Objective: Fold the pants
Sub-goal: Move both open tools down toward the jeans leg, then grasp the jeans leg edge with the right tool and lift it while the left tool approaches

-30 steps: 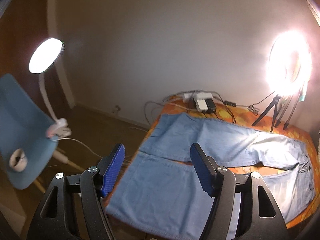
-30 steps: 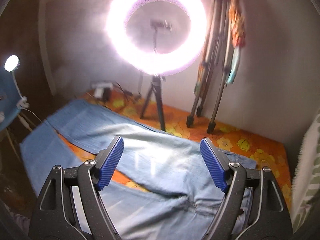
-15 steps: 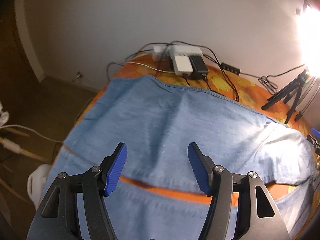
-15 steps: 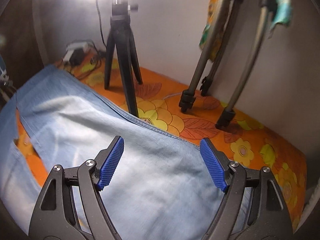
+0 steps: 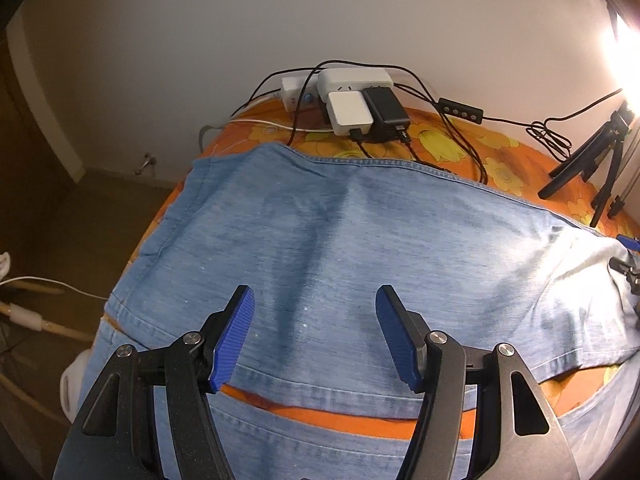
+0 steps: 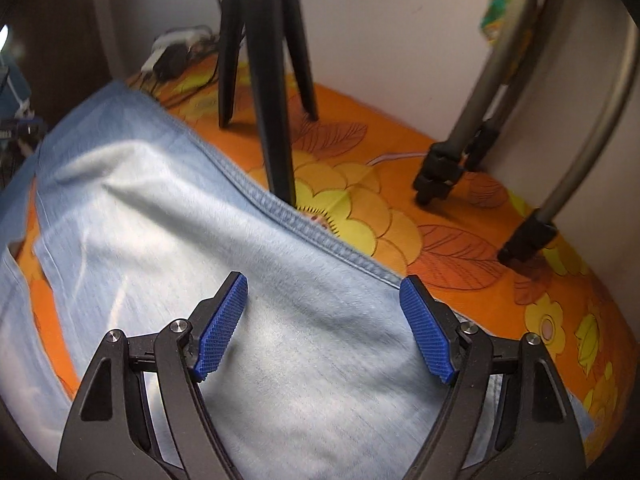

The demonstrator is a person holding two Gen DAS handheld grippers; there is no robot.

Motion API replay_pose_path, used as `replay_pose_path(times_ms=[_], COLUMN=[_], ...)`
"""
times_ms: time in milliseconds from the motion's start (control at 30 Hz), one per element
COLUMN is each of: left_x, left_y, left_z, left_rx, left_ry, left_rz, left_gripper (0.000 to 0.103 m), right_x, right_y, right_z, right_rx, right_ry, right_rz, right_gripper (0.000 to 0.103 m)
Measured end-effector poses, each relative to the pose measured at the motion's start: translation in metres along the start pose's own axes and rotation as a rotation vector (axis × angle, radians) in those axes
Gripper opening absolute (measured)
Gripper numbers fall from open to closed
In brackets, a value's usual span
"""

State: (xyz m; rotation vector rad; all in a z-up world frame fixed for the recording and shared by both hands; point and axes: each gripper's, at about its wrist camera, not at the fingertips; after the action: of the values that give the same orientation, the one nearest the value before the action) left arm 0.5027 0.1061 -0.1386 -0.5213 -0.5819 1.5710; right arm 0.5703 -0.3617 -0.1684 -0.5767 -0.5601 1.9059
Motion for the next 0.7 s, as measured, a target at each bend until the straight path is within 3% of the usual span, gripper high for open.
replay_pose_path(times_ms=[133,200,233,300,333,500,700], left_x=[-0.005,-0.008,-0.009,-0.011,-0.011,-0.008,0.006], left_y=[0.001,0.002,0.003,0.005,0.006,0.002,-0.009], left_z=[-0.005,-0.008,-0.010,-0.012,-0.013,-0.009,-0.003], left_rx=[0.004,0.013,0.016,0.021,0.022,0.008,-0.010], left_ry=[0.006,0.013,0.016,0.022,0.027,0.035,0.057], left_rz=[-0.003,-0.003,-0.004,0.000,0.006,0.038,0.118], left_gripper=[0.061,0.061,0.060,0.060,0.060,0.060,0.060], right_x=[0.001,0.001,0.001,0.006,0.011,0.026,0.053], right_y=[0.003,0.003,0.003,0.004,0.004,0.006,0.018], right_z=[-0.008,-0.006,-0.004,-0.002,0.002,0.030,0.094], right_rx=[0.006,0.000,0.002,0.004,0.005,-0.040,-0.129], right_ry=[0.000,-0.027,-0.056,-0.048,-0.031,0.012,-0.013], right_rz=[0.010,-0.003,-0.017,-0.009,0.015,0.039,0.047], right_gripper=[0.081,0.061,0.040,0.017,0.011,0.005,0.004])
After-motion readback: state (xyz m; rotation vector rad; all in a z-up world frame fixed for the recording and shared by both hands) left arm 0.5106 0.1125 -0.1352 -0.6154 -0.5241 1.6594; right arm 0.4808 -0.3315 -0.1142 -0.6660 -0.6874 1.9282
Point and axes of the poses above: each gripper's, at about its wrist camera, not at the fingertips, and z roughly against the way its jaws point, x to its left, y to its underside, and after that the axes turned 6 degrees about -x, right-handed
